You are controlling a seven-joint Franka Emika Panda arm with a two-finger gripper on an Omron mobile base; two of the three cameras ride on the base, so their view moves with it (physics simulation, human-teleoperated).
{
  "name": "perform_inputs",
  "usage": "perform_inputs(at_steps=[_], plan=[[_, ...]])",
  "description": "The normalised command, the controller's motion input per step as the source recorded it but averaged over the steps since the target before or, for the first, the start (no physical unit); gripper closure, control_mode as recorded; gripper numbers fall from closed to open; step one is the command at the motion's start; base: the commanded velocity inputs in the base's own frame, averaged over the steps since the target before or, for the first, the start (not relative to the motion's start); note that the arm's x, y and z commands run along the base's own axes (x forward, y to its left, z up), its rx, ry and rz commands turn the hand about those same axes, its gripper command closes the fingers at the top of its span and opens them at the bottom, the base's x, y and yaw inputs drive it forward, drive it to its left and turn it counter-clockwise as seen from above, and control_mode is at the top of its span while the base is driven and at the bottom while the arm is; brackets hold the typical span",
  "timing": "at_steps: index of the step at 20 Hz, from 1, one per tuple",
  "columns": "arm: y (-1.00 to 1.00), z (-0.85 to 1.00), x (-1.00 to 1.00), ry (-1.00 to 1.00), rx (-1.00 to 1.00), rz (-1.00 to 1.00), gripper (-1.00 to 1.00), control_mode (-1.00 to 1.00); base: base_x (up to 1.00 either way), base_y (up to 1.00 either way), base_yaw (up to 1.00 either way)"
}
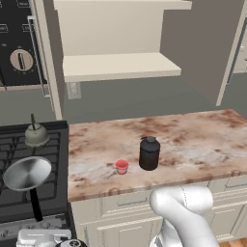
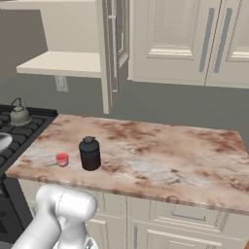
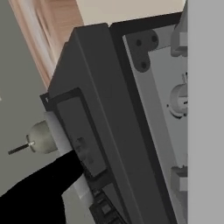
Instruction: Pick the pan from the cabinet and place it on the stove. Then turn on the stove burner for the pan.
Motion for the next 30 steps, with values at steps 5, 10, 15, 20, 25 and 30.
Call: perform_inputs(at_steps=[5,10,15,20,25,30], plan=[[0.00,-0.30,0.04,-0.01,-0.03,0.00,-1.00,-1.00,0.00,0.00,0.00],[0.00,-0.23,0.00,-0.04,-0.03,0.00,-1.00,-1.00,0.00,0.00,0.00],[0.08,-0.09,0.00,0.00,-0.03,-0.01,-1.00,-1.00,0.00,0.00,0.00],[0.12,-0.07,0.01,0.00,-0.03,-0.01,-1.00,-1.00,0.00,0.00,0.00],[0.07,-0.02,0.02,0.00,-0.02,-0.01,-1.00,-1.00,0.00,0.00,0.00],[0.00,0.00,0.00,0.00,0.00,-0.03,-1.00,-1.00,0.00,0.00,0.00]])
